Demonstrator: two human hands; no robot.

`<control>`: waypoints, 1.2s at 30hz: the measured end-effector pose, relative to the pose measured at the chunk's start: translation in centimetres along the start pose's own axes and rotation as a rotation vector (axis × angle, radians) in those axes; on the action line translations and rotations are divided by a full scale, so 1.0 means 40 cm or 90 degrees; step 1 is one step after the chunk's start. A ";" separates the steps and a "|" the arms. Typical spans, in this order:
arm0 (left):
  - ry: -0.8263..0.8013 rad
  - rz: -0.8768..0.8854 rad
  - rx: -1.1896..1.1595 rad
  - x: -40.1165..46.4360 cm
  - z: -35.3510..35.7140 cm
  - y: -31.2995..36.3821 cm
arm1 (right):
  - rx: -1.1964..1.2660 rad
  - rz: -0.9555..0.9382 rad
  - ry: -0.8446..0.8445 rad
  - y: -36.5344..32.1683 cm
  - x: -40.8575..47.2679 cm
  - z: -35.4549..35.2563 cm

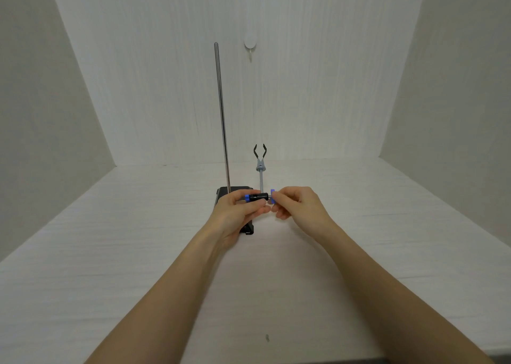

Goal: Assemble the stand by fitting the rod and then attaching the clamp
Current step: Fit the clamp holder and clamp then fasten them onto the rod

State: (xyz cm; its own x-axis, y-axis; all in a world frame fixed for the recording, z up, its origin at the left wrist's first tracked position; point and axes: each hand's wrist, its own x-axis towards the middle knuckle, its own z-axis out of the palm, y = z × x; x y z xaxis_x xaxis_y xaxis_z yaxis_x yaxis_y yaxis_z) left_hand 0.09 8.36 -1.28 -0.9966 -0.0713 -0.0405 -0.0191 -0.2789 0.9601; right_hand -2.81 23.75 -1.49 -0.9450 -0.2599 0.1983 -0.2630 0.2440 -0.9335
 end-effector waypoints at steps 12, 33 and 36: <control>-0.023 -0.009 -0.006 0.003 0.003 -0.002 | 0.004 -0.034 0.023 -0.005 0.002 -0.002; 0.007 -0.047 -0.056 0.001 0.007 0.005 | 0.013 -0.038 0.002 -0.004 0.005 0.001; 0.008 -0.044 -0.050 -0.002 0.007 0.006 | 0.021 -0.037 0.003 0.000 0.007 -0.002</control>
State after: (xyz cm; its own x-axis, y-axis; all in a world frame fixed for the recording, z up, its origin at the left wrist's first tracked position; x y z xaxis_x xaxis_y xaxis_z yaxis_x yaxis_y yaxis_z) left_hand 0.13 8.58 -0.98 -0.9921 -0.0603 -0.1100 -0.0814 -0.3579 0.9302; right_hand -3.09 23.75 -1.41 -0.9291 -0.2688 0.2540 -0.3113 0.1978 -0.9295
